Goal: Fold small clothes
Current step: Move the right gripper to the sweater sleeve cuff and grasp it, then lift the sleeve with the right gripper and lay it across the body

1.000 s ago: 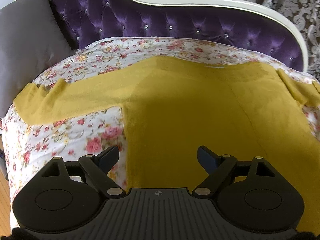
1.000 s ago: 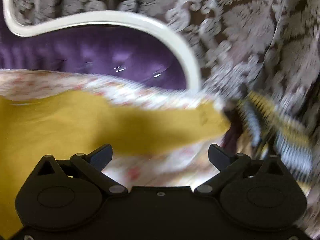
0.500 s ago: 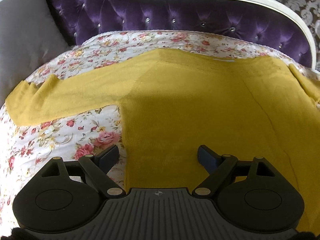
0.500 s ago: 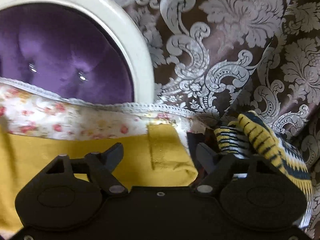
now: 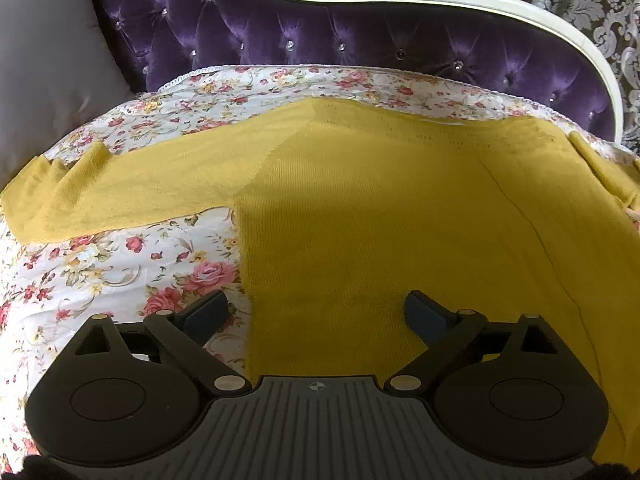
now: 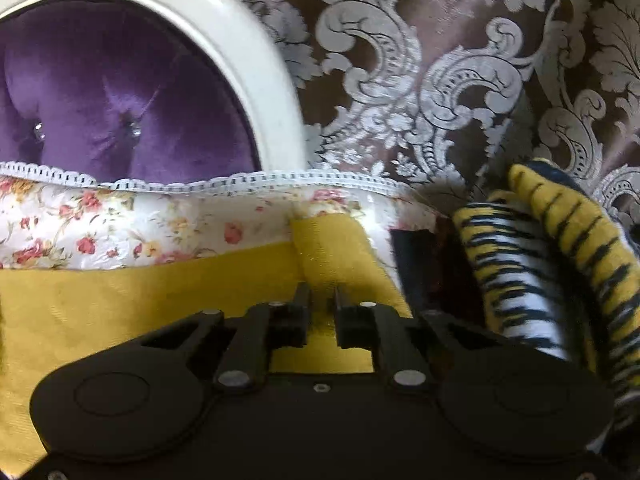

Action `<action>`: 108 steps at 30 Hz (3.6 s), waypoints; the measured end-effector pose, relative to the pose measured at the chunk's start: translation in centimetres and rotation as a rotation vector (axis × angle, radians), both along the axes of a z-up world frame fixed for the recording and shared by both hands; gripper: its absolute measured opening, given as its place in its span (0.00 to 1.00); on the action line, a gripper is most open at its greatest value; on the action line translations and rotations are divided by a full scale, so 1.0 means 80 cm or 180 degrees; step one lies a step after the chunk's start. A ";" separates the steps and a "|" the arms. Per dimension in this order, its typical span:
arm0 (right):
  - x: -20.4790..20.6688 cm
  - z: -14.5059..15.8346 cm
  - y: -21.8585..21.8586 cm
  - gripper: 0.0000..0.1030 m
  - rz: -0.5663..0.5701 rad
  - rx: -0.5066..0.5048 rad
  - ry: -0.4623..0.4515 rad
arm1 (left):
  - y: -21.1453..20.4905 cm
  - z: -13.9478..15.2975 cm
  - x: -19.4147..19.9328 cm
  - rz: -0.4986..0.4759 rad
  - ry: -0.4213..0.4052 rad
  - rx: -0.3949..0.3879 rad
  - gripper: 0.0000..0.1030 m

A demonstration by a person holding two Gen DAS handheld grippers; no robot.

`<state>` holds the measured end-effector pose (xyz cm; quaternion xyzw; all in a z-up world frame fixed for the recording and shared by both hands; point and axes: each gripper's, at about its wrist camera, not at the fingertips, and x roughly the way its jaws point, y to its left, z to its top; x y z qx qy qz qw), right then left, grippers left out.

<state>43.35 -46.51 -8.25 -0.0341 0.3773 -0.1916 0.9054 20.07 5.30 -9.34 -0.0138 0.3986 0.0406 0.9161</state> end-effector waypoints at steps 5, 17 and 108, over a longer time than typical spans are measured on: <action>-0.011 0.043 0.003 0.10 -0.0102 0.0204 -0.0141 | 0.000 0.000 -0.003 -0.0017 -0.0049 -0.0008 0.94; -0.053 0.229 0.151 0.04 0.0846 0.1358 -0.0688 | 0.003 0.002 -0.009 -0.0038 -0.0153 -0.0114 0.93; -0.134 0.020 0.308 0.47 0.1312 0.1722 -0.0369 | 0.079 0.044 0.139 -0.0226 -0.0043 -0.0514 0.79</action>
